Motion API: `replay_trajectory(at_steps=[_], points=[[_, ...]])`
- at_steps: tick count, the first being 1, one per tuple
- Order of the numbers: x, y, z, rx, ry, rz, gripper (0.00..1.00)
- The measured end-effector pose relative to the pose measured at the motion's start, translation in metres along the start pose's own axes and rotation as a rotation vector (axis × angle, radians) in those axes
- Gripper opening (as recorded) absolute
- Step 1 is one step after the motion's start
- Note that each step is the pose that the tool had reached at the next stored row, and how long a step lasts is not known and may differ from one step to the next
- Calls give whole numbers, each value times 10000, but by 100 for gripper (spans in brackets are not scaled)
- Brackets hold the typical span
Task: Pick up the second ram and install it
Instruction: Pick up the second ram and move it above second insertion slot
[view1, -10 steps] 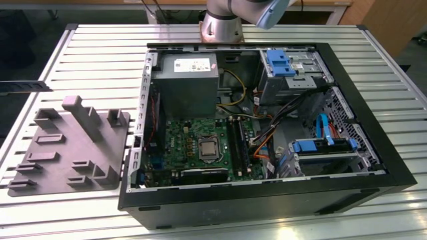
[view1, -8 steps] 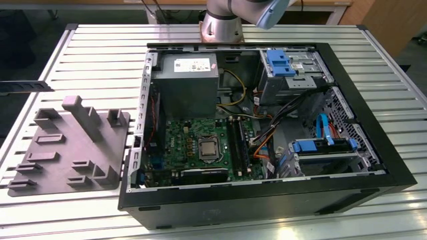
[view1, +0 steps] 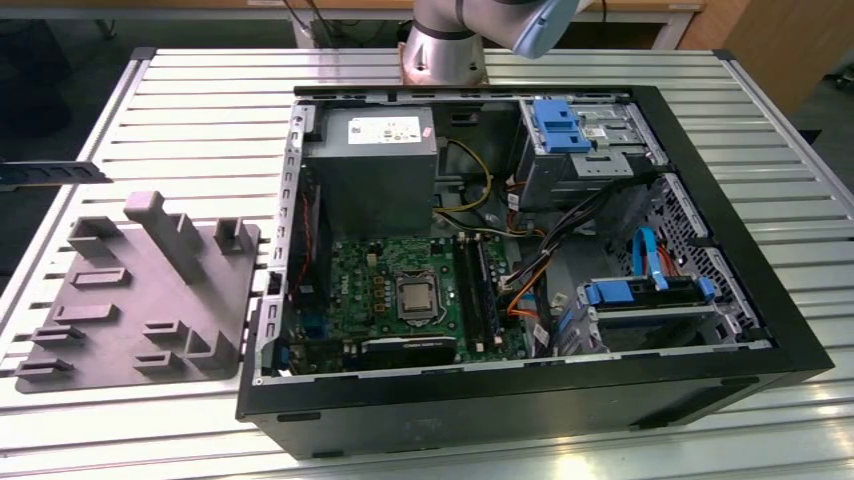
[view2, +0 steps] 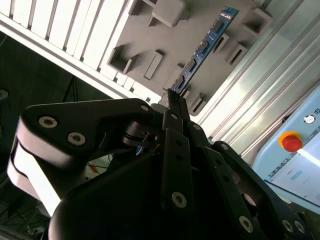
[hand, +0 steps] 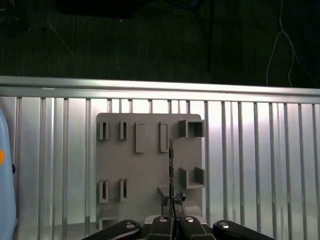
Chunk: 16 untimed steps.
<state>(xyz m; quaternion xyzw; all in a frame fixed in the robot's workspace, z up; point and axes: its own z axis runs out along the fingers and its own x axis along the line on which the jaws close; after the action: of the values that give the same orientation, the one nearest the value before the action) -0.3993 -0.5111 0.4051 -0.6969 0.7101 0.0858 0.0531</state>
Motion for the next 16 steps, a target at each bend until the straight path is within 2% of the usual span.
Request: replay_trajectory(at_steps=[16], points=[[-1, -35, -2, -1, 1, 0, 12]])
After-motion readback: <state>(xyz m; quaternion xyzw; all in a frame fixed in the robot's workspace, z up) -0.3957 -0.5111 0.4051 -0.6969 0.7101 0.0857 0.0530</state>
